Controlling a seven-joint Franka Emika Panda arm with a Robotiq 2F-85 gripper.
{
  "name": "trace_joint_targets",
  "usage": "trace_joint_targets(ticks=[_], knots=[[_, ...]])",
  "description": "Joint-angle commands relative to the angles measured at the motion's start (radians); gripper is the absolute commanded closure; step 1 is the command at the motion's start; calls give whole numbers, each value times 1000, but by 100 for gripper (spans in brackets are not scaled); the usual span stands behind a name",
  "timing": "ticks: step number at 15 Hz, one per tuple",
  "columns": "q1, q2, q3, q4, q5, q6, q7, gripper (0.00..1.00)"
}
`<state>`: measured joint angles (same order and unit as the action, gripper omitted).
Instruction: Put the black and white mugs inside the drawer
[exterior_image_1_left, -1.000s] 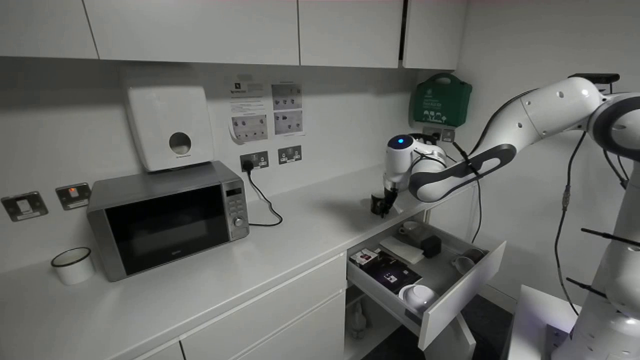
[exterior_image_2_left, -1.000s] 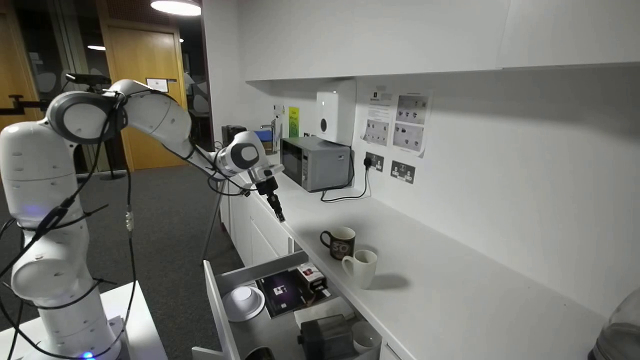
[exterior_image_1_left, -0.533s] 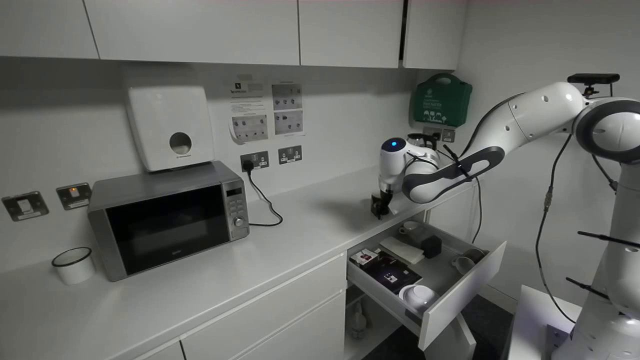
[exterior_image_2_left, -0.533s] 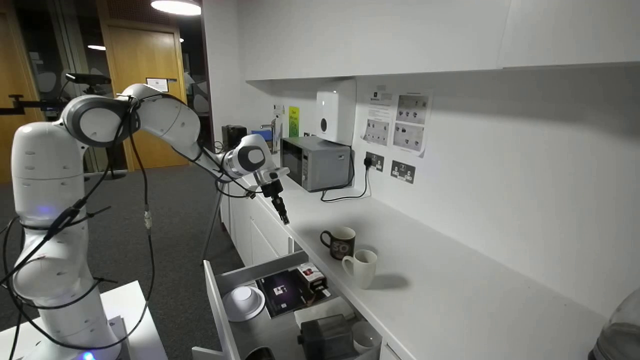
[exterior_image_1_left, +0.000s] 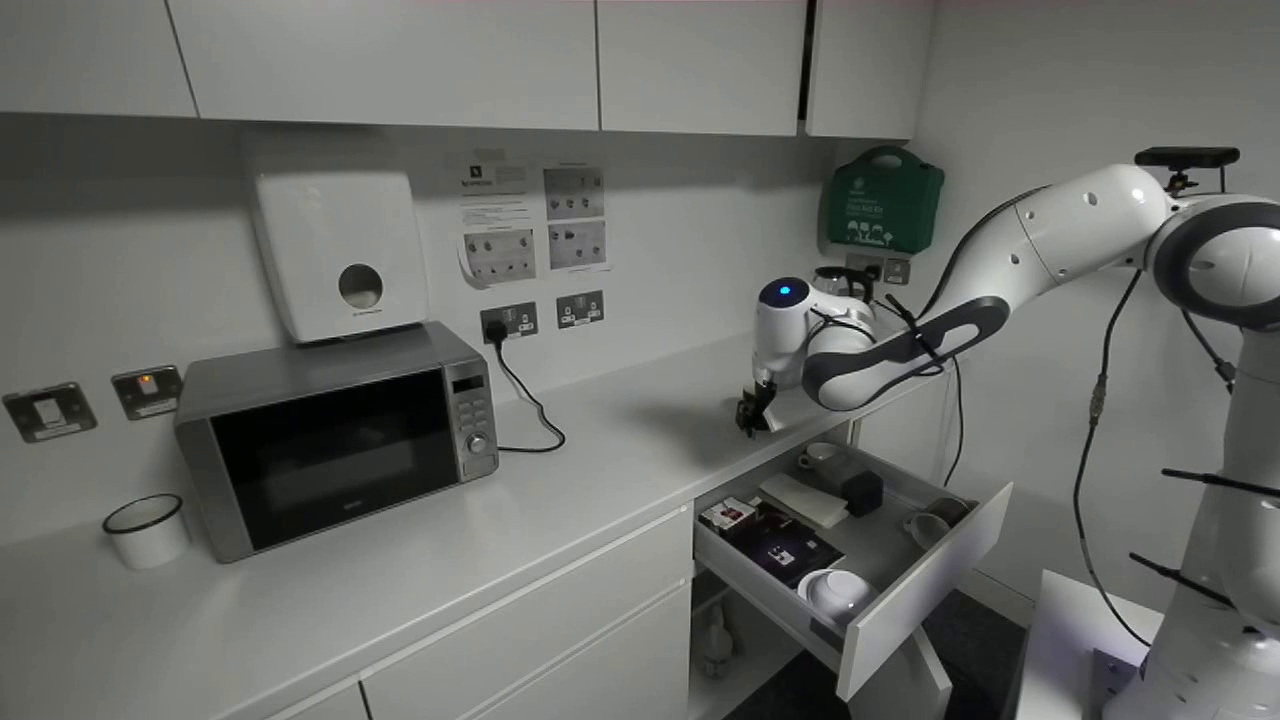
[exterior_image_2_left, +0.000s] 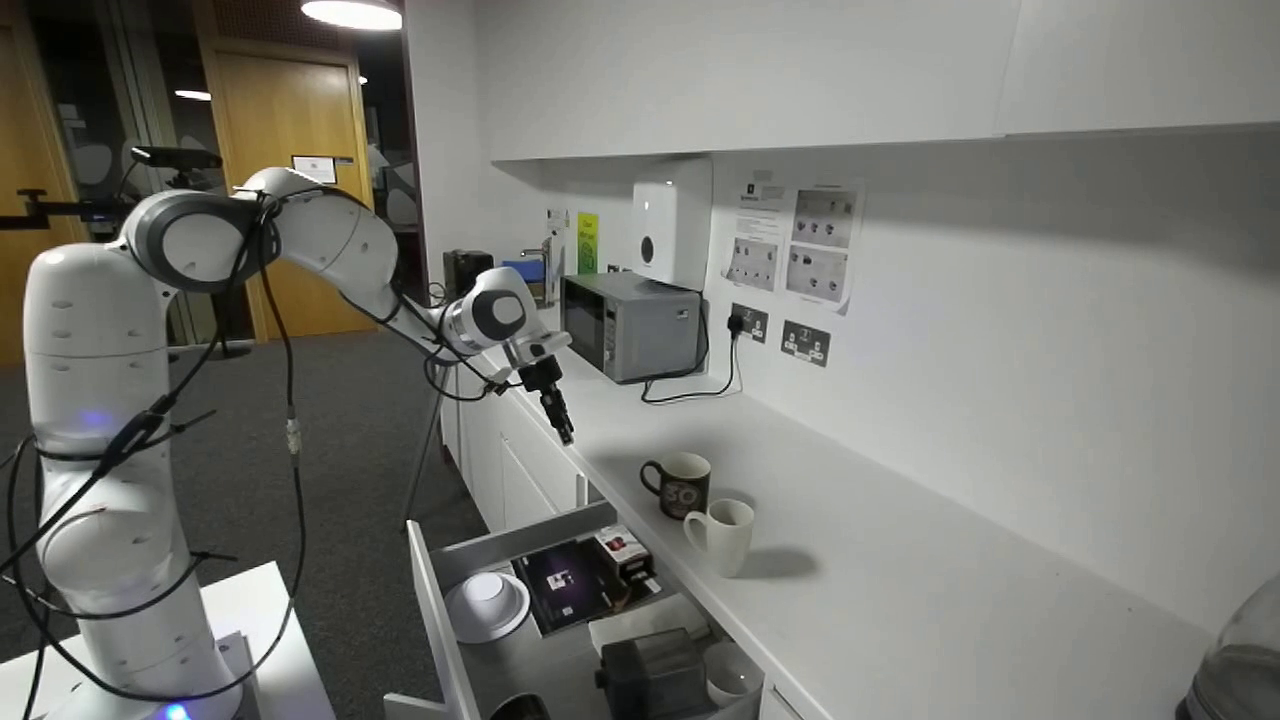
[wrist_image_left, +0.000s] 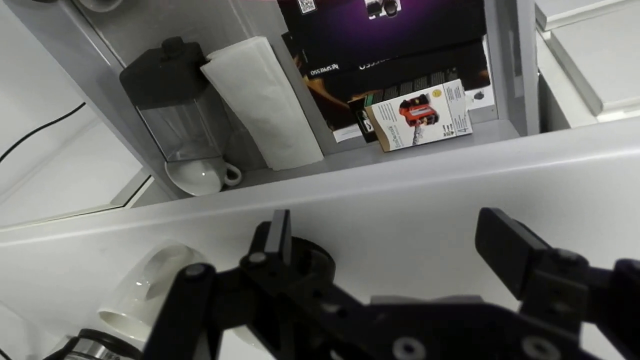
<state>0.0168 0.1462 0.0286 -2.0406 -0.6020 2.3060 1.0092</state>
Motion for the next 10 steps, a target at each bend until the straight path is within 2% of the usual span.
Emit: trace_joint_targets(ticks=[1,6,10], knots=[[49,12,-34,27,-105,12,154,0],[73,45,-39,66,-345,-18,350,0],[62,102,-43,112,-414,-13,404,0]])
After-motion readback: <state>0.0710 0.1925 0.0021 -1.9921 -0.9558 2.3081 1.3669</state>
